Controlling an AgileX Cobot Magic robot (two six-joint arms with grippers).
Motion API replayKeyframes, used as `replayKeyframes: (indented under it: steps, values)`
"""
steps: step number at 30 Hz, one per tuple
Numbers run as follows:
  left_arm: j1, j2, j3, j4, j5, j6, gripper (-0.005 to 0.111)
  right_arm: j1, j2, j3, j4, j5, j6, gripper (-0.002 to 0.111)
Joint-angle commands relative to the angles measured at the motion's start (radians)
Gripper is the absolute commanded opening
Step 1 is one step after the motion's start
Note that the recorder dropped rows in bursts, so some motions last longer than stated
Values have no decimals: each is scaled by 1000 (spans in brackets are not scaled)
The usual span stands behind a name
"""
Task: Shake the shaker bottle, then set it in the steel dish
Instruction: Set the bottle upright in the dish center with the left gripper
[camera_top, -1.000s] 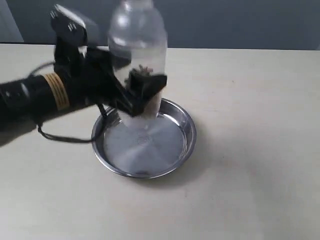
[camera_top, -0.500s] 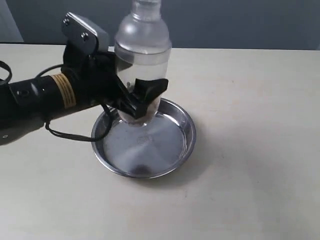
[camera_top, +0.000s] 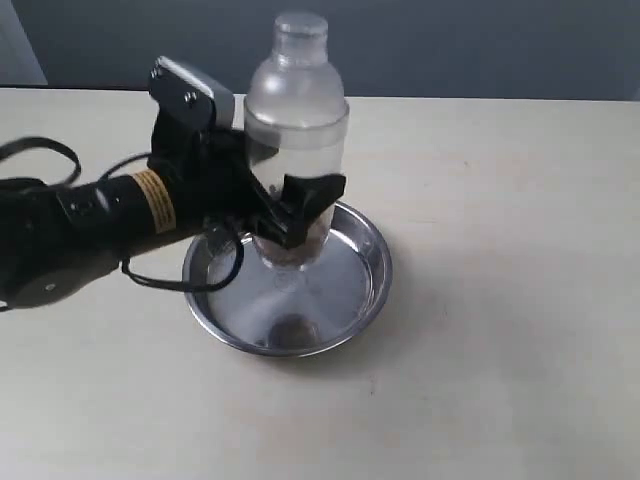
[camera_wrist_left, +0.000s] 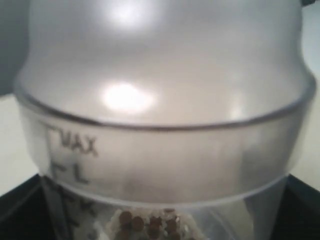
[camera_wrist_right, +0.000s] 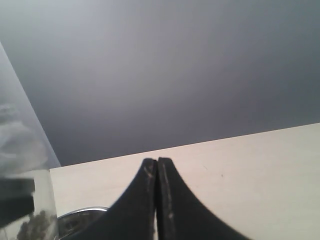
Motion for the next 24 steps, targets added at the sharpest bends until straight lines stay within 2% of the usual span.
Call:
replayKeyframes:
  steps: [1,5,11,17,19,24]
  values:
    - [9,34,40,-23,-197,21,0,-1,-4,2,-1,-3,-4,-1]
    - [9,40,26,-37,-104,32,0,-1,-4,2,-1,-3,-4,-1]
    - [9,114,26,-90,-120,134,0,-1,-4,2,-1,-9,-4,-1]
    - [9,231,26,-169,-289,183,0,-1,-4,2,-1,-3,-4,-1]
    - [9,280,26,-186,-387,252,0,-1,-4,2,-1,-3,-4,-1]
    - [9,356,26,-216,-440,298,0,-1,-4,2,-1,-3,-4,-1]
